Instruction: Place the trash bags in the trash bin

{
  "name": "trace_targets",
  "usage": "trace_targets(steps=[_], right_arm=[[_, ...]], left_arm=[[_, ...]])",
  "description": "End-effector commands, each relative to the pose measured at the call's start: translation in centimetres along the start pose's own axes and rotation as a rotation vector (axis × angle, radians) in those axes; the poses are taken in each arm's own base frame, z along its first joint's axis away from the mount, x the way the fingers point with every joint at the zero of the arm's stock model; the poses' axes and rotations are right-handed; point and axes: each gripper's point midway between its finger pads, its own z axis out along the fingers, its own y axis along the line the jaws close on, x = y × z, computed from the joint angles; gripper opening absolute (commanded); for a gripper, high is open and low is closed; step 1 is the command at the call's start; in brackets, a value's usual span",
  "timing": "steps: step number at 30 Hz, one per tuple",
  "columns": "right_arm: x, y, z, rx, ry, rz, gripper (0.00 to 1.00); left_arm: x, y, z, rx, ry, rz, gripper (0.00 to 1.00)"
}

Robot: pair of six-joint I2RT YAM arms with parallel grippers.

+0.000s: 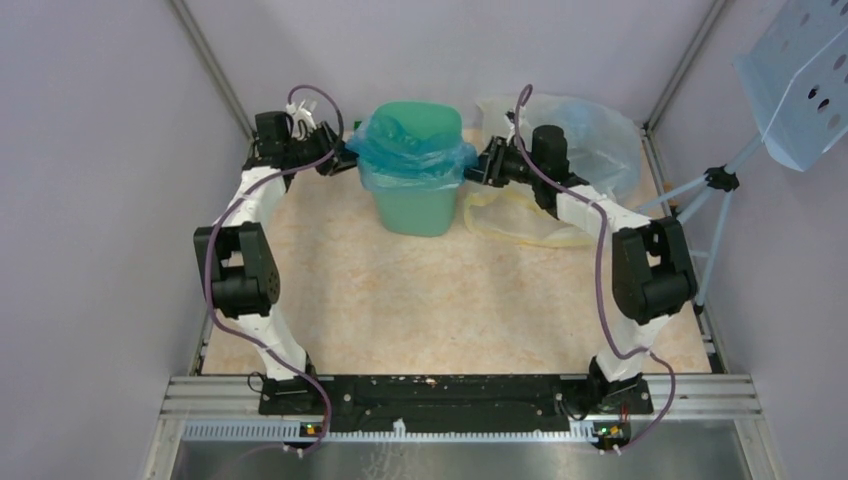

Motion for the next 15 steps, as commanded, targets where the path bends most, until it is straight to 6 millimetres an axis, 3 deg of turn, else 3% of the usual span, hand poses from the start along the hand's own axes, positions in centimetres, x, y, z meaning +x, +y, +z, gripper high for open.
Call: trace_targets(steps=[1, 6, 8, 13, 15], right_arm=[[-2.0, 7.2, -2.8, -0.145, -0.095, -0.142, 0.36], [0.3, 8.6, -4.7, -0.117, -0.074, -0.157, 0.35], [0.3, 8.6, -5.4, -0.079, -0.077, -0.165, 0.36], [-1.9, 5.4, -6.1, 0.153, -0.079, -0.172, 0.36], [-2.7, 4.2, -6.5, 0.195, -0.081, -0.144, 0.32]], left_arm=[[2.8, -5.9, -3.0, 0.081, 0.053, 0.102, 0.36], [5.5, -5.2, -5.3, -0.022, 0.044, 0.136, 0.36], [5.7, -4.4, -6.2, -0.090, 0.035, 0.140, 0.36], [3.2, -3.7, -6.9, -0.129, -0.026, 0.145, 0.35], [1.7, -3.9, -6.7, -0.135, -0.051, 0.167, 0.34]])
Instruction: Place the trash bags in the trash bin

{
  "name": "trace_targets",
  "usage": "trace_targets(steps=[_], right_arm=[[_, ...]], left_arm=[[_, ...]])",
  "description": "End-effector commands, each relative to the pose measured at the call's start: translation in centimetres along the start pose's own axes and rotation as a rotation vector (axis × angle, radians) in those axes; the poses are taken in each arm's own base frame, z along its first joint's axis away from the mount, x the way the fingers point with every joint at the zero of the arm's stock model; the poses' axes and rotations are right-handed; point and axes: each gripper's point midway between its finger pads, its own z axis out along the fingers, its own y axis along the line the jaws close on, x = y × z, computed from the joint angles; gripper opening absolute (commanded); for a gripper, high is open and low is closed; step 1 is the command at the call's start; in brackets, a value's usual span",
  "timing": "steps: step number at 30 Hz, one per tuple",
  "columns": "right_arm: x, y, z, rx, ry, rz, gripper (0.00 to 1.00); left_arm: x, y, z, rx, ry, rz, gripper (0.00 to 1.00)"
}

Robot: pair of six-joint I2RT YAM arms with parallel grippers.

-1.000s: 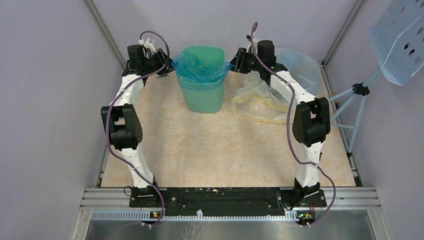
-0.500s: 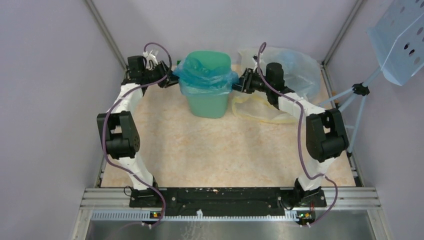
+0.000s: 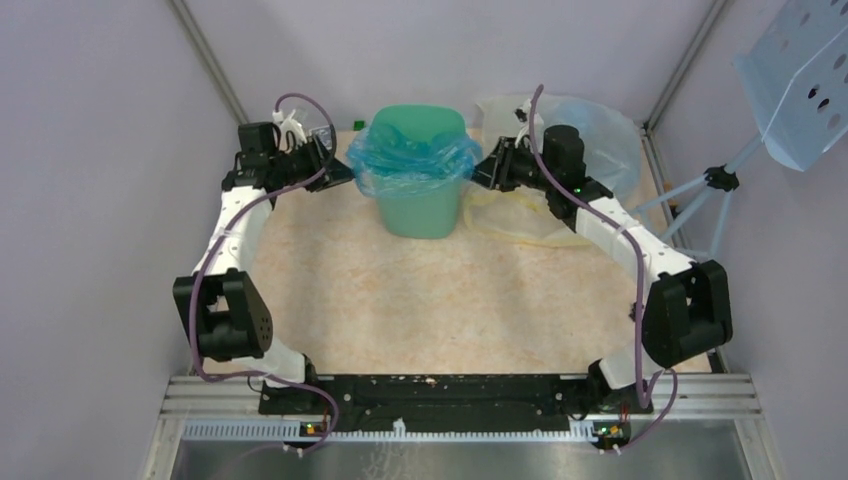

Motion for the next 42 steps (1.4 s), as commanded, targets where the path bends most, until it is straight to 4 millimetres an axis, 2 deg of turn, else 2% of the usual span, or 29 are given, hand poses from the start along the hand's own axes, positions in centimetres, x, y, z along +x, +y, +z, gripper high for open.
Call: trace_targets(steps=[1, 5, 9, 11, 14, 16, 18, 20, 23, 25, 28, 32, 35, 40, 42], right_arm=[[-2.8, -2.9, -1.0, 0.154, -0.033, -0.007, 0.29], [-2.9, -4.4, -0.5, 0.176, -0.018, 0.022, 0.14], [-2.1, -5.2, 0.4, 0.169, 0.016, 0.047, 0.09], [-1.8, -5.5, 0.6, 0.176, 0.025, 0.048, 0.12], [-2.1, -5.6, 0.4, 0.185, 0.018, 0.020, 0.28], [-2.6, -5.3, -0.1, 0.187, -0.002, -0.025, 0.36], [-3.9, -4.0, -0.8, 0.154, -0.048, -0.104, 0.41], [-5.3, -2.9, -1.5, 0.134, -0.093, -0.167, 0.47], [-8.3, -1.3, -2.2, 0.130, -0.160, -0.238, 0.59], [-9.2, -0.7, -2.2, 0.131, -0.155, -0.238, 0.64], [-9.9, -0.4, -1.7, 0.137, -0.129, -0.224, 0.68], [-10.1, -0.6, -0.4, 0.205, -0.085, -0.280, 0.71], [-10.6, -0.3, 0.6, 0.217, -0.058, -0.314, 0.73], [-10.6, -1.1, 2.1, 0.238, -0.018, -0.331, 0.73], [-10.8, -1.4, 2.4, 0.245, -0.022, -0.337, 0.74]], left_arm=[[-3.5, 0.3, 0.0, -0.039, -0.071, 0.068, 0.33], [-5.2, 1.8, 1.1, -0.076, -0.104, 0.075, 0.21], [-4.6, 3.5, 2.8, -0.062, -0.071, 0.022, 0.12], [-4.3, 4.1, 3.3, -0.061, -0.058, 0.002, 0.11], [-4.1, 5.0, 3.5, -0.093, -0.060, 0.002, 0.12], [-4.1, 5.3, 3.3, -0.113, -0.068, 0.007, 0.14], [-4.0, 5.1, 3.0, -0.116, -0.077, 0.015, 0.19], [-4.1, 4.3, 2.5, -0.108, -0.087, 0.025, 0.28], [-4.5, 3.4, 1.5, -0.125, -0.109, 0.038, 0.45], [-4.8, 3.3, 0.2, -0.188, -0.143, 0.032, 0.59], [-4.6, 2.4, -1.6, -0.218, -0.206, 0.052, 0.71], [-4.0, 0.5, -4.0, -0.232, -0.262, 0.085, 0.76], [-3.0, -0.9, -4.8, -0.198, -0.255, 0.087, 0.76], [-1.7, -3.4, -4.8, -0.127, -0.233, 0.097, 0.63], [-1.6, -3.7, -4.5, -0.123, -0.227, 0.108, 0.58]])
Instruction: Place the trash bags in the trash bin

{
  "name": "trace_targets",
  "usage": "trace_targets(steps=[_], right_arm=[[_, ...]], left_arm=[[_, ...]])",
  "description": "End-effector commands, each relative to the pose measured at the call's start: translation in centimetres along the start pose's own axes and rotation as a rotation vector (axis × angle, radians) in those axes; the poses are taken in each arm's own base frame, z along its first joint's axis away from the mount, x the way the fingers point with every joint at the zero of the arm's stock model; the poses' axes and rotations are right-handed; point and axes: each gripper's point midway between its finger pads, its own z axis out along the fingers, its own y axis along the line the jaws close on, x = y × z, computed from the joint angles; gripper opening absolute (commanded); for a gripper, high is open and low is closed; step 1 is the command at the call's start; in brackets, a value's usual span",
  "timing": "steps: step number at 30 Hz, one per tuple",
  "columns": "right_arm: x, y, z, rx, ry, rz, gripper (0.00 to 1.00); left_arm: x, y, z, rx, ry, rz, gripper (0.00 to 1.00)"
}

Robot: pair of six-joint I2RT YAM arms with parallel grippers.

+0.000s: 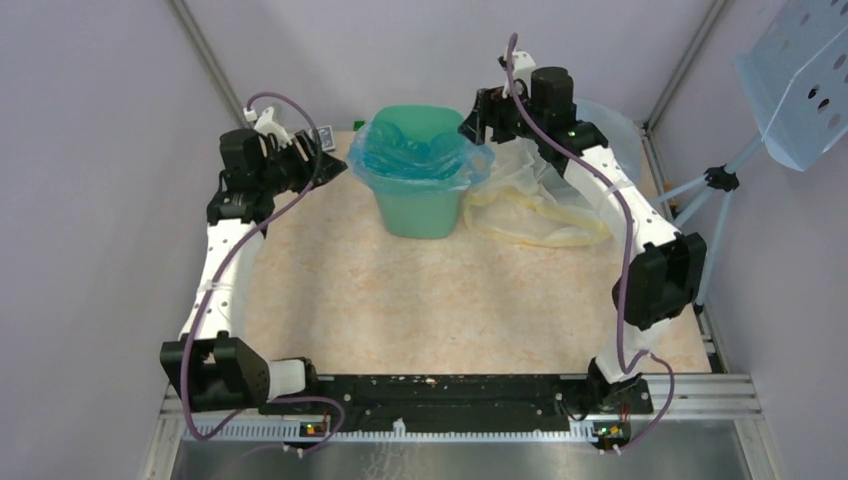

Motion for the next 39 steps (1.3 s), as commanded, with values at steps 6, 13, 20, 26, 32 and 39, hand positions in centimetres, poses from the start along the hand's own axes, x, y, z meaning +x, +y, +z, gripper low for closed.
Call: trace_targets(steps=[6, 13, 20, 26, 32, 39], right_arm=[[-0.3, -2.2, 2.5, 0.090, 0.062, -0.035, 0.74], [0.4, -4.5, 5.1, 0.186, 0.128, -0.008, 0.67], [1.6, -4.3, 6.3, 0.208, 0.149, -0.035, 0.67], [3.3, -2.1, 6.6, 0.186, 0.205, -0.050, 0.61], [2.3, 1.5, 3.4, 0.145, 0.175, -0.067, 0.60], [3.3, 5.7, -1.0, 0.069, 0.187, -0.062, 0.55]], left_arm=[[1.4, -2.4, 2.3, 0.050, 0.065, 0.030, 0.54], [2.7, -2.9, 5.7, 0.025, 0.130, 0.047, 0.56], [1.8, -2.8, 6.7, 0.004, 0.114, 0.050, 0.56], [1.7, -1.6, 7.3, -0.054, 0.155, 0.080, 0.35], [2.6, -1.2, 7.4, -0.061, 0.217, 0.107, 0.18], [1.9, -1.8, 6.4, -0.063, 0.269, 0.154, 0.08]])
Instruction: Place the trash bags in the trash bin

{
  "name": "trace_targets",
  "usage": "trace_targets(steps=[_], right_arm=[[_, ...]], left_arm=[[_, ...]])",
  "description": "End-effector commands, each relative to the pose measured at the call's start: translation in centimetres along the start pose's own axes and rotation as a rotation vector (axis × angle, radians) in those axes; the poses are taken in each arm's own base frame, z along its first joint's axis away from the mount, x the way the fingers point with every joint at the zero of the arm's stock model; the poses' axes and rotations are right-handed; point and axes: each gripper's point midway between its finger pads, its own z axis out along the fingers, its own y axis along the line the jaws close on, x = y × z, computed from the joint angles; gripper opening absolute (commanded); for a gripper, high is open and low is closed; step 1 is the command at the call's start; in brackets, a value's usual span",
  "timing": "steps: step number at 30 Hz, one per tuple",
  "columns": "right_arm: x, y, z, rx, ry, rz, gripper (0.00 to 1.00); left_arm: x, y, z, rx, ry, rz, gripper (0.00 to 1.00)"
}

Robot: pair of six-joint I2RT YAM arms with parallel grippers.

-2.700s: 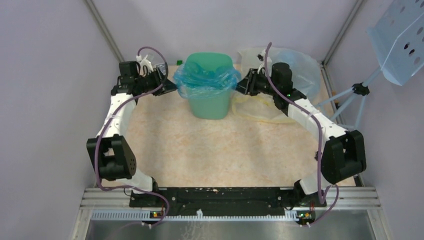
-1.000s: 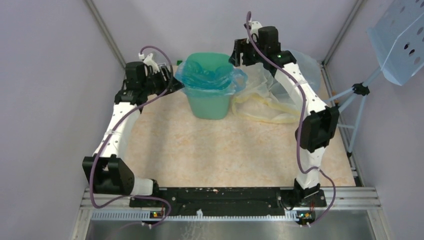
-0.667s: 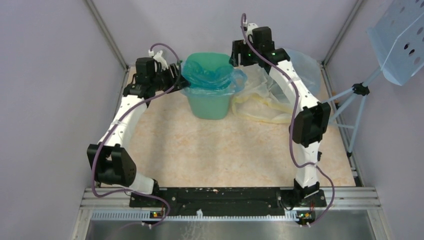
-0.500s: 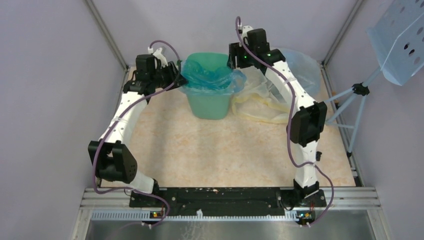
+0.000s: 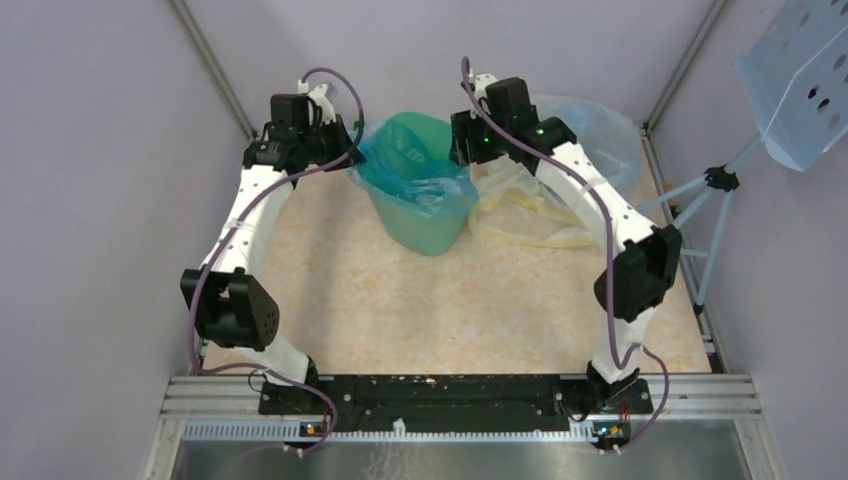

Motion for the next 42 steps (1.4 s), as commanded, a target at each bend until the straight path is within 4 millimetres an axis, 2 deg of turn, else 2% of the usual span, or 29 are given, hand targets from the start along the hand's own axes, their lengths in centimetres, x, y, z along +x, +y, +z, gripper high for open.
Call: trace_targets(steps=[1, 3, 6, 11, 16, 17, 21, 24, 28, 34, 42], right_arm=[[-2.2, 4.5, -5.6, -0.105, -0.106, -0.024, 0.55], [-0.8, 5.6, -6.2, -0.132, -0.082, -0.027, 0.58], [1.1, 6.3, -7.5, -0.145, -0.066, -0.034, 0.64], [1.5, 7.4, -11.2, -0.158, -0.097, -0.066, 0.66], [2.5, 9.8, -14.1, -0.171, -0.082, -0.150, 0.66], [2.8, 10.5, -14.7, -0.187, -0.080, -0.172, 0.66], [3.5, 14.0, -16.9, -0.312, -0.114, -0.269, 0.66], [3.5, 17.0, -17.9, -0.373, -0.131, -0.357, 0.66], [4.0, 20.3, -17.1, -0.370, -0.117, -0.459, 0.66], [4.2, 23.1, -14.6, -0.357, -0.089, -0.477, 0.62], [6.1, 23.2, -12.0, -0.289, -0.011, -0.501, 0.60]], left_arm=[[0.0, -1.1, -1.5, 0.020, 0.065, 0.054, 0.05], [-0.1, -1.8, -2.3, 0.038, 0.082, 0.076, 0.00], [-0.1, -2.3, -3.9, 0.036, 0.109, 0.111, 0.00], [0.9, -1.7, -6.2, -0.028, 0.156, 0.165, 0.00], [1.5, -1.1, -7.7, -0.072, 0.140, 0.217, 0.00], [1.5, -1.4, -8.0, -0.071, 0.122, 0.231, 0.00], [3.8, -2.1, -7.3, -0.024, 0.142, 0.243, 0.00], [4.7, -3.5, -7.2, 0.033, 0.141, 0.288, 0.00], [5.7, -5.0, -8.1, 0.070, 0.146, 0.333, 0.00], [6.4, -5.5, -10.2, 0.078, 0.109, 0.347, 0.00], [6.7, -5.9, -11.0, 0.096, 0.091, 0.357, 0.00]])
